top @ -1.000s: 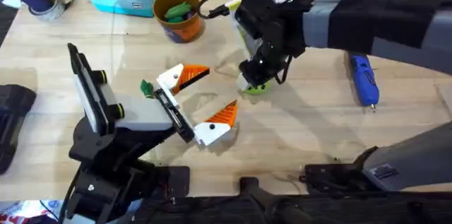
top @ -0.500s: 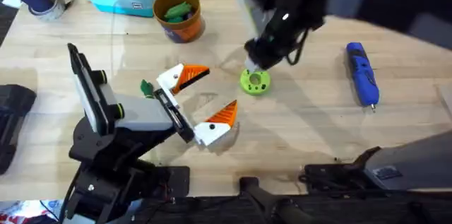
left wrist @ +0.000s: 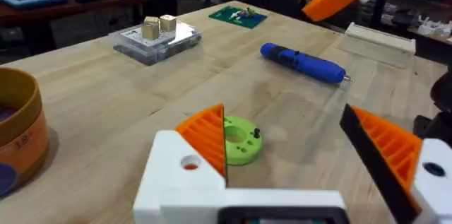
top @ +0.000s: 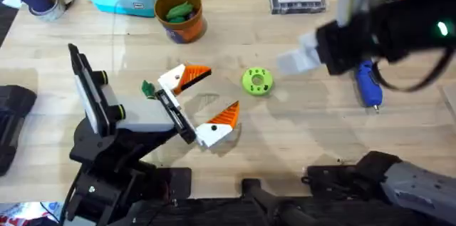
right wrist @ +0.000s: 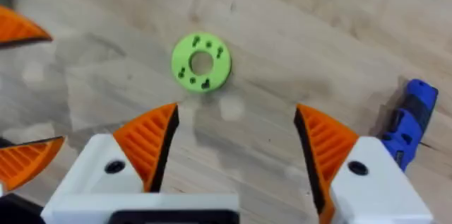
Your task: Pick up the gripper from the table and insert it into the empty holder that is missing its gripper. Then pick up a screw, insert it into the mounting hole, and use the screwdriver to tighten it. Finally, clean up the table by picking up the vegetable and placing it into the bucket.
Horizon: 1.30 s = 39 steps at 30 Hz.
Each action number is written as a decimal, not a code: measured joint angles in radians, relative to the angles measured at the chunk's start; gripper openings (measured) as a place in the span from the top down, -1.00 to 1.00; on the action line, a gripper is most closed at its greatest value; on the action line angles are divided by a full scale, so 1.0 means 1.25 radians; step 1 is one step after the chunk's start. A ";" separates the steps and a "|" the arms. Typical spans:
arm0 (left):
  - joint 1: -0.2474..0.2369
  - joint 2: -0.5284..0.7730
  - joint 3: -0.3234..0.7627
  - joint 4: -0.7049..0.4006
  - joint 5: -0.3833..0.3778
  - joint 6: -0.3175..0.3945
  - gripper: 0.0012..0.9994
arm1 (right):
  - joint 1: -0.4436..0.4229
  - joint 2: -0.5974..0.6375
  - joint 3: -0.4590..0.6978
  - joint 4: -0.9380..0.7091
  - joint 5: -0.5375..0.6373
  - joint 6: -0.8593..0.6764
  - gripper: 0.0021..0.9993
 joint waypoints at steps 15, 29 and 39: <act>0.000 0.000 0.000 0.000 -0.002 0.000 -0.98 | 0.021 -0.024 -0.310 0.298 -0.125 0.017 -0.88; 0.000 0.000 0.000 0.000 -0.002 0.000 -0.98 | 0.043 0.171 -0.311 0.361 -0.113 -0.031 0.23; 0.000 0.000 0.000 0.000 -0.002 0.000 -0.98 | 0.043 0.238 -0.311 0.385 -0.096 -0.032 0.36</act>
